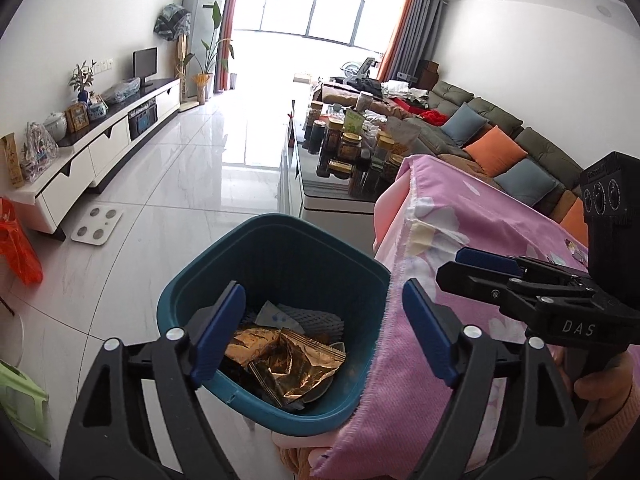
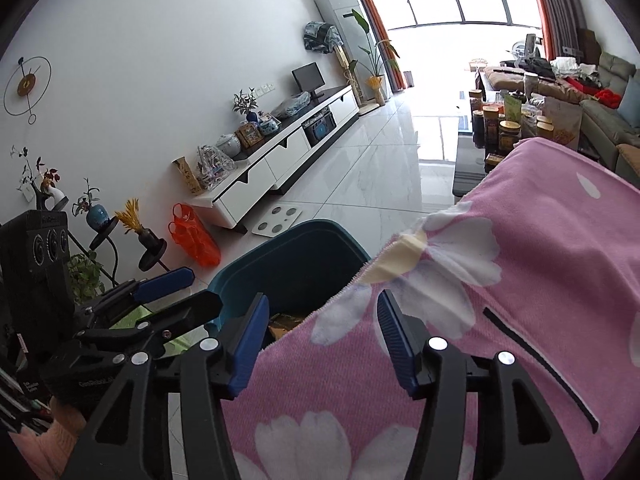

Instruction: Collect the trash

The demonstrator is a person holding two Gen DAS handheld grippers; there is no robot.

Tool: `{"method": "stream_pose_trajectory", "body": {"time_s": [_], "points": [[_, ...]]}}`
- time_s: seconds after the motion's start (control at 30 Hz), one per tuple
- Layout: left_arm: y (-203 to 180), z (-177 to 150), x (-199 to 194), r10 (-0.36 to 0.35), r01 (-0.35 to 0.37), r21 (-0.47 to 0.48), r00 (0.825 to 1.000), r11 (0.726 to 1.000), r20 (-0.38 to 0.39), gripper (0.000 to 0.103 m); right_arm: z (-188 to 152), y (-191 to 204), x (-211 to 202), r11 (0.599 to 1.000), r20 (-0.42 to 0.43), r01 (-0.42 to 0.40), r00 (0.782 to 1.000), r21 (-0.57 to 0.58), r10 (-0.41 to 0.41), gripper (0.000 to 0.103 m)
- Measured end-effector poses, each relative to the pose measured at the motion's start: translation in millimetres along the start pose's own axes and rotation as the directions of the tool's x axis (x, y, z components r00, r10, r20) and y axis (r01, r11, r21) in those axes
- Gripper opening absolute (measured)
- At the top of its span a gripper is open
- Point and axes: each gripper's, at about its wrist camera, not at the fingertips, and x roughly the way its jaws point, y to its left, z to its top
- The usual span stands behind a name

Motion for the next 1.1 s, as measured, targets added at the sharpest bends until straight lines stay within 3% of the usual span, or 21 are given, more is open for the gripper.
{"method": "stream_pose_trajectory", "body": {"time_s": [0.1,0.27,0.47,0.7,1.0,1.1], "points": [[-9,-5,-18,-0.003,0.002,0.029,0.999,1.000,0.039,0.097,-9,-2,-18,0.999,0.040,0.046,0.998,-0.029,-0.045,0.068],[-38,-16,-33,-0.001,-0.005,0.069,0.997,0.998,0.084,0.097,-25,-10,-55,0.989,0.127,0.143,0.982,-0.045,-0.137,0.091],[-81,-29,-43,-0.014,-0.005,0.137,0.990,0.991,0.139,0.097,-52,-23,-100,0.966,0.215,0.258,0.945,-0.015,-0.249,0.096],[-131,-38,-51,-0.069,0.027,0.205,0.977,0.978,0.204,0.097,-90,-38,-148,0.906,0.290,0.421,0.863,0.040,-0.414,0.096],[-177,-35,-52,-0.143,0.078,0.248,0.955,0.966,0.260,0.097,-121,-67,-202,0.816,0.357,0.538,0.735,0.210,-0.577,0.096],[-189,-37,-51,-0.149,0.079,0.259,0.952,0.963,0.266,0.097,-132,-72,-215,0.792,0.363,0.564,0.705,0.236,-0.610,0.096]]}}
